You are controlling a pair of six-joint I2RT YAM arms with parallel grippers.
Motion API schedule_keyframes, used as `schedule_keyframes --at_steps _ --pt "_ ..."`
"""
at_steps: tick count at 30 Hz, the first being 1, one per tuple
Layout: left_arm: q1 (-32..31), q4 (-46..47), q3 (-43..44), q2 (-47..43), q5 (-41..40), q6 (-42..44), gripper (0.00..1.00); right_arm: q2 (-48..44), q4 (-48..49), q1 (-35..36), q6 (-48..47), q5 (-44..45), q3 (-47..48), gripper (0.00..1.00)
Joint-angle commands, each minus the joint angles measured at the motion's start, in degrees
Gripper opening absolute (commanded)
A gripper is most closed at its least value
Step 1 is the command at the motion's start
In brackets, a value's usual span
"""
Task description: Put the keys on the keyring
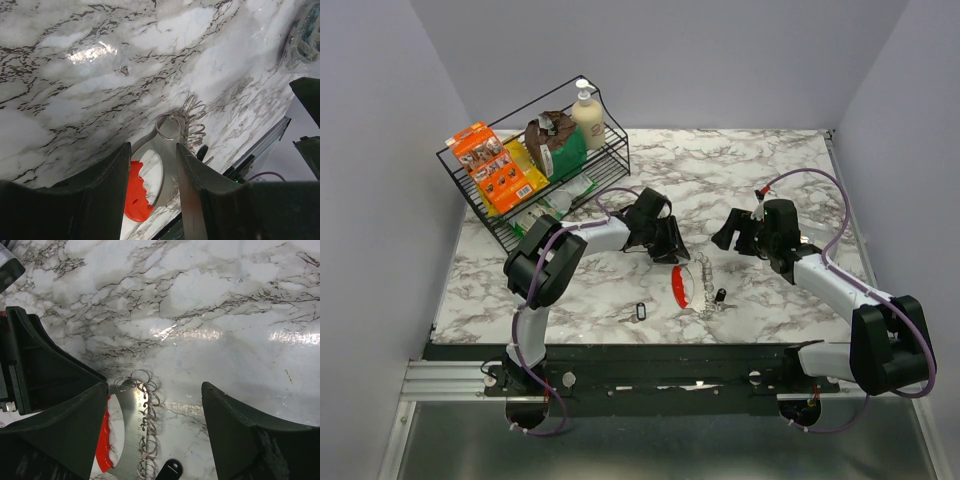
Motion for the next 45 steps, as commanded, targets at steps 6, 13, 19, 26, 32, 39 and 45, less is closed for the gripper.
schedule_keyframes --at_steps 6,13,19,26,32,39,45 --pt "-1.6 -0.2 2.4 -0.1 0.6 -0.2 0.5 0.4 -0.6 -0.3 -1.2 -1.0 0.5 0.84" --pt "-2.6 2.0 0.8 0.5 1.3 -2.7 0.5 0.4 -0.5 -0.2 -1.3 -1.2 0.4 0.84" --pt "-2.6 5.6 -1.0 2.1 1.9 -4.9 0.49 0.2 -0.5 -0.2 -1.7 -1.1 0.1 0.84" --pt "-2.5 6.5 -1.2 3.9 2.6 -6.0 0.47 -0.3 -0.5 -0.3 -1.9 -1.0 -0.2 0.84" --pt "-1.8 6.5 -1.4 4.9 2.8 -6.0 0.43 -0.4 -0.5 -0.2 -2.1 -1.0 -0.1 0.84" --pt "-0.4 5.0 0.1 6.1 3.1 -4.0 0.34 -0.6 -0.5 -0.2 -2.2 -1.1 -0.4 0.84" --pt "0.2 2.8 1.8 7.1 3.3 -1.2 0.23 -0.7 -0.5 -0.2 -2.3 -1.1 -0.4 0.84"
